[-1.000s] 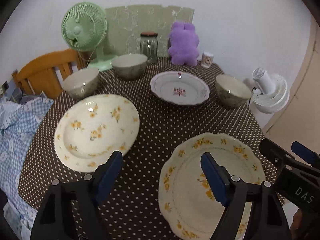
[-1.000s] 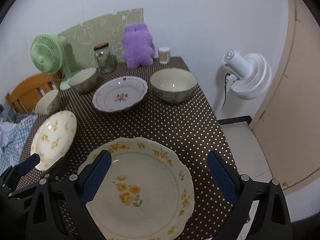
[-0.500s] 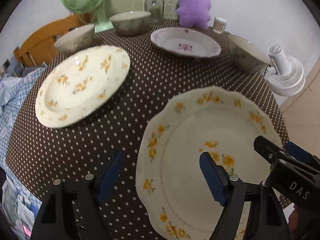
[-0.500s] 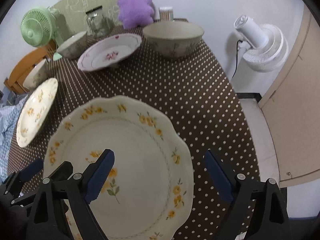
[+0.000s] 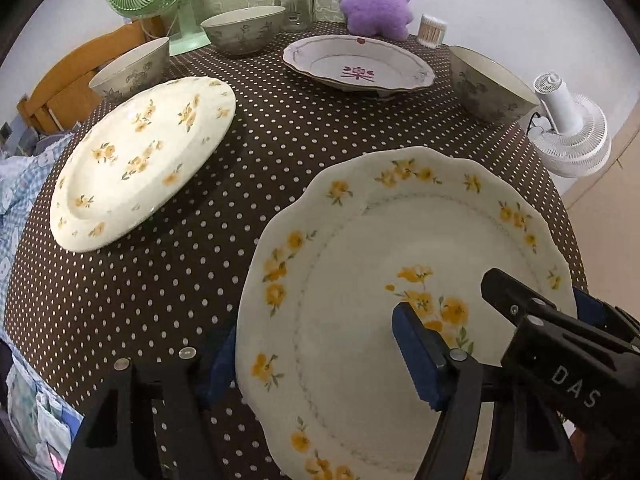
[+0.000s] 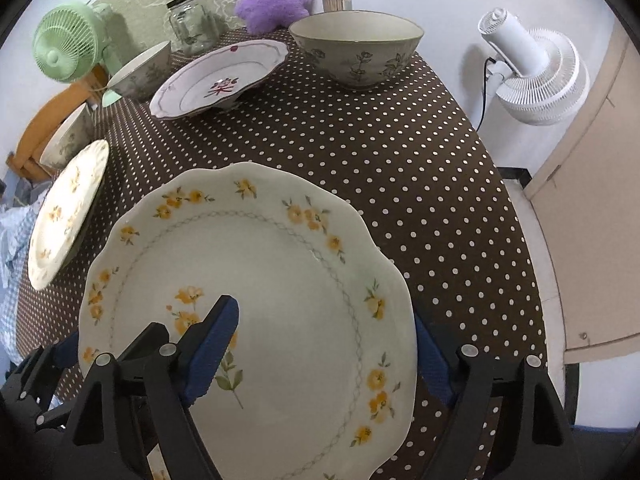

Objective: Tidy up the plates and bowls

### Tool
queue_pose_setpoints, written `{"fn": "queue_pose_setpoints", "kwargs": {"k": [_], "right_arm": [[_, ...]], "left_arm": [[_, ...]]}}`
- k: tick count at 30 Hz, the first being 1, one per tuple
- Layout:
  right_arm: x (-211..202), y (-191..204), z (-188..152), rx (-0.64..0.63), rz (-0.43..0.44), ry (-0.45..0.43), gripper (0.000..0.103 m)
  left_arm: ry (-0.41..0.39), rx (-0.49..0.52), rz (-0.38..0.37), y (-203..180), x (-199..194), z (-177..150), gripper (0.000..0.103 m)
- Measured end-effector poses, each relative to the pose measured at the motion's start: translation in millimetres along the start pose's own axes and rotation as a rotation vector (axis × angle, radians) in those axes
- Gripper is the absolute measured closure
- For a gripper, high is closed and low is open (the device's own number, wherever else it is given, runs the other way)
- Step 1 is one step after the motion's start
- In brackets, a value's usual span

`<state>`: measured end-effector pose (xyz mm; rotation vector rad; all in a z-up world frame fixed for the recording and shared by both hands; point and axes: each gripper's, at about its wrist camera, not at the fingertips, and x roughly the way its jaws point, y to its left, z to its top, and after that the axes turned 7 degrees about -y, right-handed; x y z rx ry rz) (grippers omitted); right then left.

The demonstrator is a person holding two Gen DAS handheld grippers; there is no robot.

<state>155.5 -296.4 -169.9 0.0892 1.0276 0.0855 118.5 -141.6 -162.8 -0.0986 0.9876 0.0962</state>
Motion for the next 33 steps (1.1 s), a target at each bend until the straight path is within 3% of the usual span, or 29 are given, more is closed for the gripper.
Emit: {"fn": "queue_pose_setpoints", "kwargs": {"k": [12, 23, 33], "right_arm": [[12.6, 4.1, 26.3, 0.041, 0.021, 0.014, 0.02], [24.3, 11.8, 40.1, 0.112, 0.013, 0.024, 0.021], [21.9, 15.4, 49.8, 0.056, 0.002, -0.003, 0.02]], "left_arm": [[0.0, 0.01, 0.016, 10.0, 19.7, 39.5, 0.031], [-0.008, 0.1, 0.0, 12.1, 38.1, 65.4, 0.03], [0.011, 0.032, 0.001, 17.3, 34.1, 65.8, 0.028]]}}
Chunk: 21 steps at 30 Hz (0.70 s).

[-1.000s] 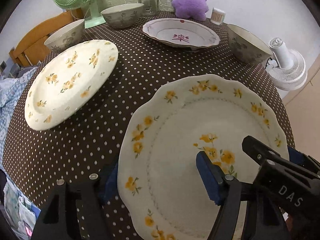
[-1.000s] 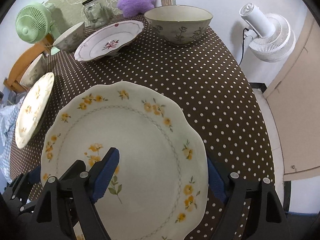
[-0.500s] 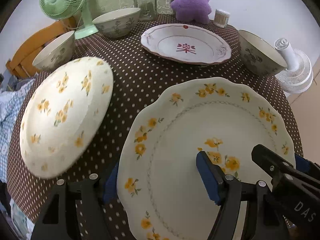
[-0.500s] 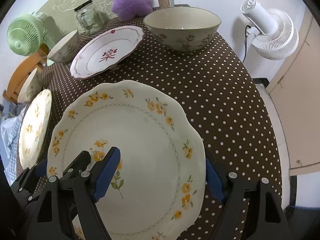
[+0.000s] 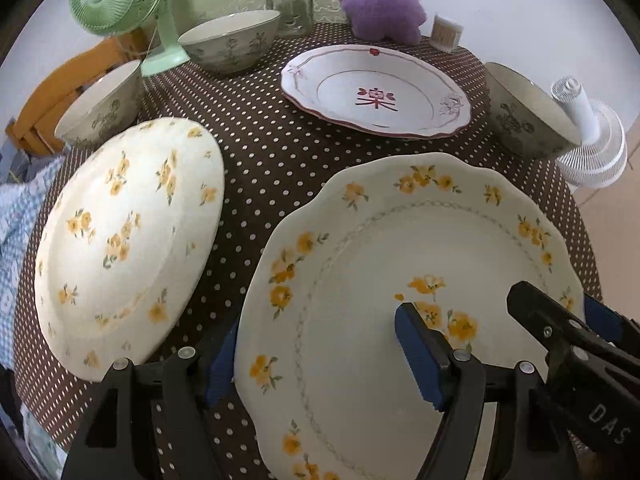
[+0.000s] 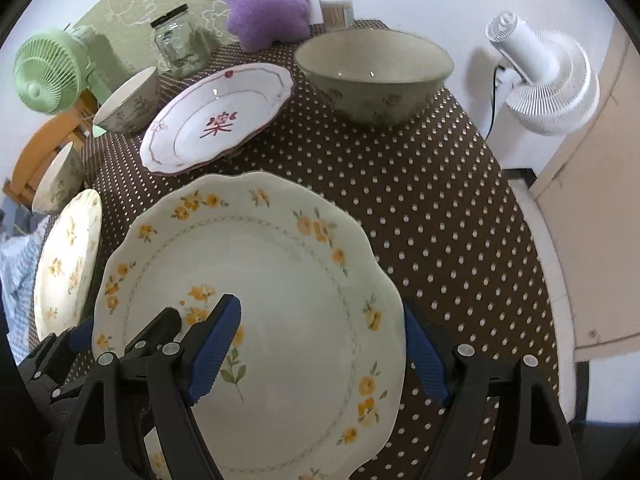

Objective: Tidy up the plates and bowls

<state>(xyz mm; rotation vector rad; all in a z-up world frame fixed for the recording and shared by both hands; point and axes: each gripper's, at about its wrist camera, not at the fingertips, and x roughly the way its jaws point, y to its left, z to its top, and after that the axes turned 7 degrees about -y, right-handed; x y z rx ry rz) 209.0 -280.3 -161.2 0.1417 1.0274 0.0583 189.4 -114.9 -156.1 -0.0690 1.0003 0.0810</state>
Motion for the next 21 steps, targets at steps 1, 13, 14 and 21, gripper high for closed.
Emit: {"fn": "queue_pose_setpoints", "kwargs": {"k": [1, 13, 14, 21], "right_arm": [[0.6, -1.2, 2.0, 0.01, 0.004, 0.007, 0.02], [-47.4, 38.8, 15.4, -0.023, -0.072, -0.089, 0.016], [-51.4, 44.8, 15.6, -0.02, -0.072, -0.096, 0.016], [-68.8, 97.4, 18.7, 0.002, -0.043, -0.132, 0.016]], "left_arm": [[-0.013, 0.004, 0.002, 0.2, -4.0, 0.2, 0.026], [-0.096, 0.059, -0.115, 29.7, -51.1, 13.2, 0.011], [-0.105, 0.068, -0.121, 34.6, -55.2, 15.1, 0.011], [-0.146, 0.101, -0.148, 78.6, -75.3, 29.9, 0.011]]}}
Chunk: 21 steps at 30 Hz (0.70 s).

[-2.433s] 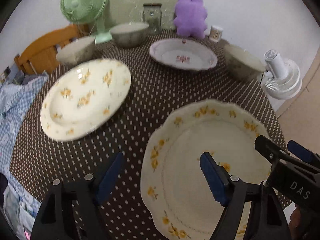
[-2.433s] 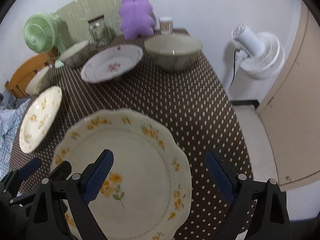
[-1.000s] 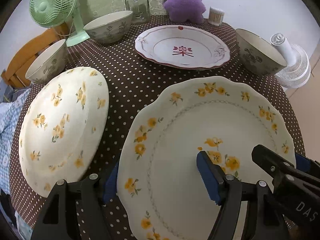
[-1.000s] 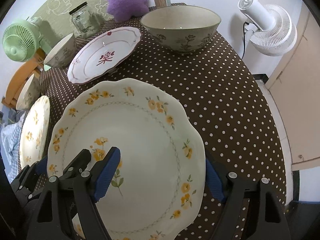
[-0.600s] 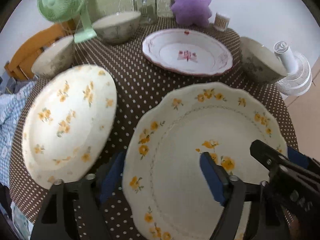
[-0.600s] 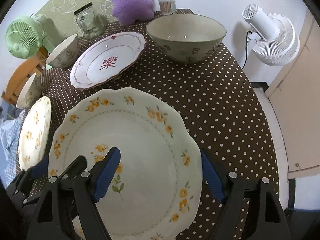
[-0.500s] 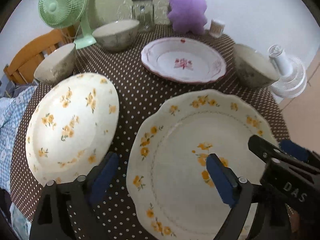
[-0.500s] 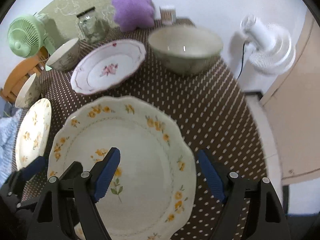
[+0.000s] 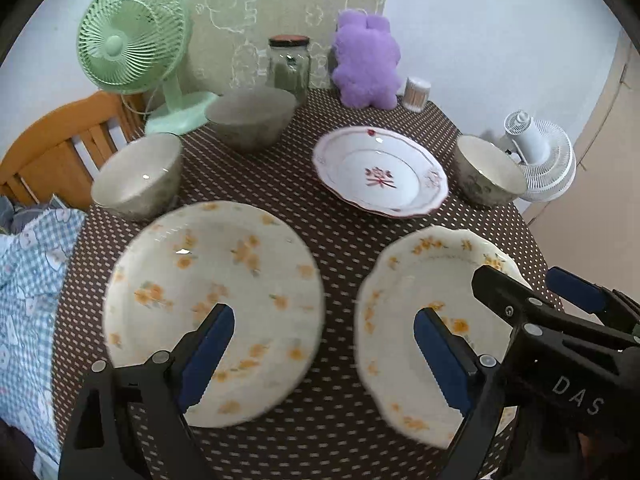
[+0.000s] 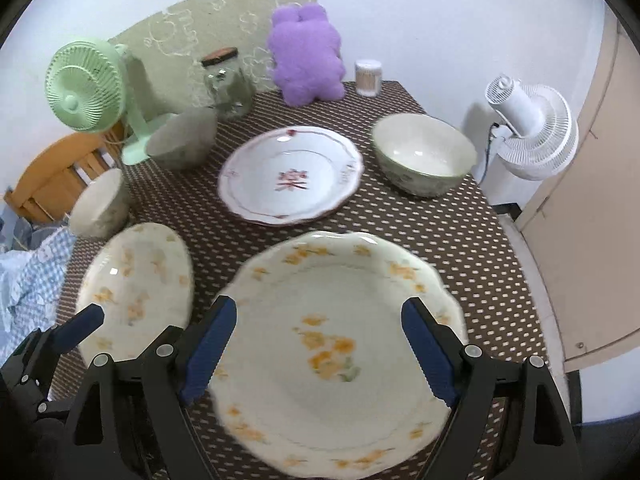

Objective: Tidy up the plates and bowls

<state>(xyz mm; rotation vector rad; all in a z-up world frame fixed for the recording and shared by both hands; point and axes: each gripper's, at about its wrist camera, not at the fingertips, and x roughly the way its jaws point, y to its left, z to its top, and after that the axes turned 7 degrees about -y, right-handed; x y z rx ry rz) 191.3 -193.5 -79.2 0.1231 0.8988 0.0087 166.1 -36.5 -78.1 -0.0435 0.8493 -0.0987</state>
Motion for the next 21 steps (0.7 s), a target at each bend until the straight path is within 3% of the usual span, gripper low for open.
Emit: {"fn": "queue_pose_setpoints", "kwargs": {"k": [13, 21], "right_arm": [[7.2, 85.0, 4.3, 0.009, -0.005, -0.024, 0.016], [39.6, 123.6, -2.7, -0.03, 0.019, 0.017, 0.02]], "left_arm": [[-0.03, 0.004, 0.01, 79.0, -3.0, 8.2, 0.011], [0.011, -0.029, 0.09, 121.1, 23.8, 1.4, 0.016]]}}
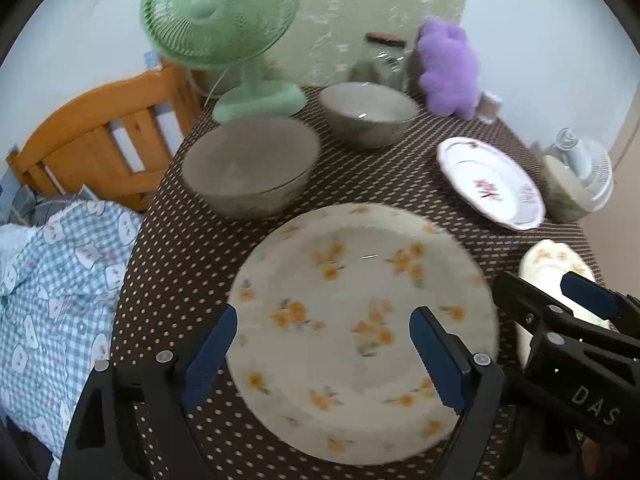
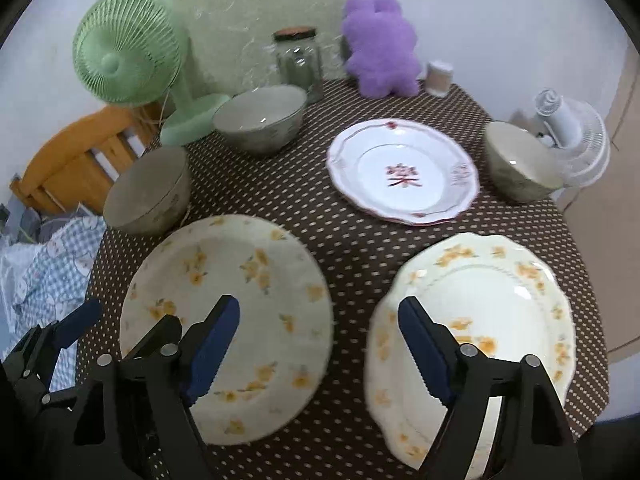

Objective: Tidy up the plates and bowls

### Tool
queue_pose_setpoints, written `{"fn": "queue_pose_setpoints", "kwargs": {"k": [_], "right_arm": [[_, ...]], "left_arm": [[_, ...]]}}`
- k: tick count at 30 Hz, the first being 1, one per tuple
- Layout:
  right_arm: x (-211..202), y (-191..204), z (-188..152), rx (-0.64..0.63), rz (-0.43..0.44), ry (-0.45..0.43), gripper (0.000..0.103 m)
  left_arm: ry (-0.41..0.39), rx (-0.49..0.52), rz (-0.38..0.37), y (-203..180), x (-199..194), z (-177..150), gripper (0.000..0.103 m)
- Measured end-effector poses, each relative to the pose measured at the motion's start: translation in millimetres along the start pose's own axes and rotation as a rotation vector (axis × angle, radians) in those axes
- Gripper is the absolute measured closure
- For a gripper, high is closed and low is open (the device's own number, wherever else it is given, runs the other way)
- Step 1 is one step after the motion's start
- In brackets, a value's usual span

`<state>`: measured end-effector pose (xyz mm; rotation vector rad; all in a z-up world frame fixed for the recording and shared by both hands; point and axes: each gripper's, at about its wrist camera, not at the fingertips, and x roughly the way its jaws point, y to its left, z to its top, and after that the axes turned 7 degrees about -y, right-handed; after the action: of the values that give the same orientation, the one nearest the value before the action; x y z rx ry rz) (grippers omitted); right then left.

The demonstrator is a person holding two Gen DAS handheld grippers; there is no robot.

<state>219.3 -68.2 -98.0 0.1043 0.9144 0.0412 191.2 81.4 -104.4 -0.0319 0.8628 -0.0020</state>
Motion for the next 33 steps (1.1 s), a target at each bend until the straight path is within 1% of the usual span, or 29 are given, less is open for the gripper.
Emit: {"fn": "queue_pose_setpoints", "kwargs": {"k": [7, 15, 17, 18, 24, 33], "right_arm": [[33.2, 20.1, -4.2, -0.017, 0.011, 0.033, 0.022], [60.8, 26.6, -4.8, -0.021, 0.002, 0.086, 0.023], [65.2, 26.3, -4.5, -0.021, 0.001, 0.099, 0.024], [67.6, 25.5, -4.6, -0.02, 0.003, 0.105, 0.024], [79.8, 23.1, -3.3, -0.012, 0.008, 0.124, 0.027], [90.5, 24.2, -0.4, 0.006, 0.007, 0.153, 0.027]], "left_arm": [[0.043, -0.035, 0.03, 20.1, 29.7, -3.3, 0.022], [0.08, -0.038, 0.042, 26.9, 55.1, -8.0, 0.026], [0.093, -0.043, 0.039, 28.3, 59.7, -8.3, 0.032], [0.099, -0.048, 0.037, 29.6, 62.0, -8.6, 0.032], [0.093, -0.048, 0.042, 30.9, 63.5, -9.9, 0.031], [0.114, -0.053, 0.044, 31.0, 65.3, -6.5, 0.029]]}}
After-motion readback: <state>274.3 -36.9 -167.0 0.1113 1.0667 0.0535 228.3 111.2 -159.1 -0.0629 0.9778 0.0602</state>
